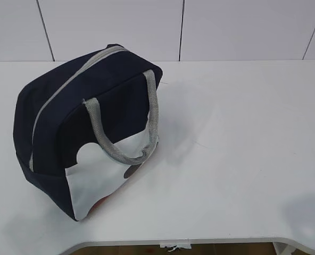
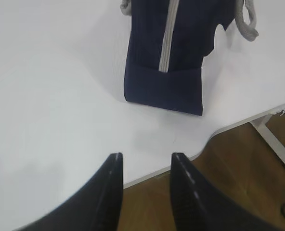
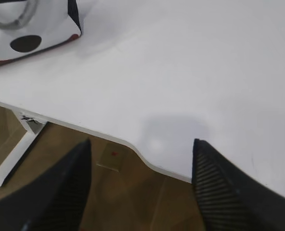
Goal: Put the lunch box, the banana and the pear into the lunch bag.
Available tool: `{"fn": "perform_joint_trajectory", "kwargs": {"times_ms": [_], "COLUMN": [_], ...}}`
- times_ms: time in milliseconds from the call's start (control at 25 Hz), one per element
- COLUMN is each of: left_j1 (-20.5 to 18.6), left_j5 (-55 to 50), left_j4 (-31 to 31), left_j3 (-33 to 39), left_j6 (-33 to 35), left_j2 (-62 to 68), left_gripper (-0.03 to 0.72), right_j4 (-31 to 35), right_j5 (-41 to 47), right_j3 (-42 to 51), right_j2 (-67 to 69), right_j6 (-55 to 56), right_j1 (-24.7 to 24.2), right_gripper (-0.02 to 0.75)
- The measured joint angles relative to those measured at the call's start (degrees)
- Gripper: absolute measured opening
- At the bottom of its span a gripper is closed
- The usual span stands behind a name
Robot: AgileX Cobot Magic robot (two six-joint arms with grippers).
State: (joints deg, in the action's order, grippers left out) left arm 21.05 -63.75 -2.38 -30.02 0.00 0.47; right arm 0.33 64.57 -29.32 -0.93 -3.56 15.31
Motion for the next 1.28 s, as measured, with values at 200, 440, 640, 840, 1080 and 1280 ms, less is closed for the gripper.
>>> {"fn": "perform_joint_trajectory", "kwargs": {"times_ms": [200, 440, 640, 840, 1080, 1280], "left_j1": [0.0, 0.0, -0.11, -5.77, -16.01, -18.12], "left_j5": [0.08, 0.08, 0.08, 0.08, 0.08, 0.08], "left_j4": [0.56, 2.38, 2.38, 2.38, 2.38, 2.38], "left_j3": [0.08, 0.08, 0.08, 0.08, 0.08, 0.08], "left_j6": [-0.8, -0.94, -0.94, -0.94, -0.94, -0.94], "left_j2": [0.0, 0.0, 0.0, 0.0, 0.0, 0.0], "left_gripper": [0.254, 0.253, 0.253, 0.253, 0.253, 0.253], "right_j4": [-0.74, 1.94, 2.41, 2.45, 2.54, 2.54], "right_j5": [0.76, 0.9, 0.9, 0.9, 0.9, 0.9], "right_j3": [0.61, 0.61, 0.61, 0.61, 0.61, 0.73], "right_j2": [0.0, 0.0, 0.0, 0.0, 0.0, 0.0], "right_j6": [0.26, 0.49, 0.49, 0.62, 0.62, 0.62], "right_j1": [0.0, 0.0, 0.0, -0.6, -8.63, -13.15], "right_gripper": [0.508, 0.508, 0.508, 0.508, 0.508, 0.508]}}
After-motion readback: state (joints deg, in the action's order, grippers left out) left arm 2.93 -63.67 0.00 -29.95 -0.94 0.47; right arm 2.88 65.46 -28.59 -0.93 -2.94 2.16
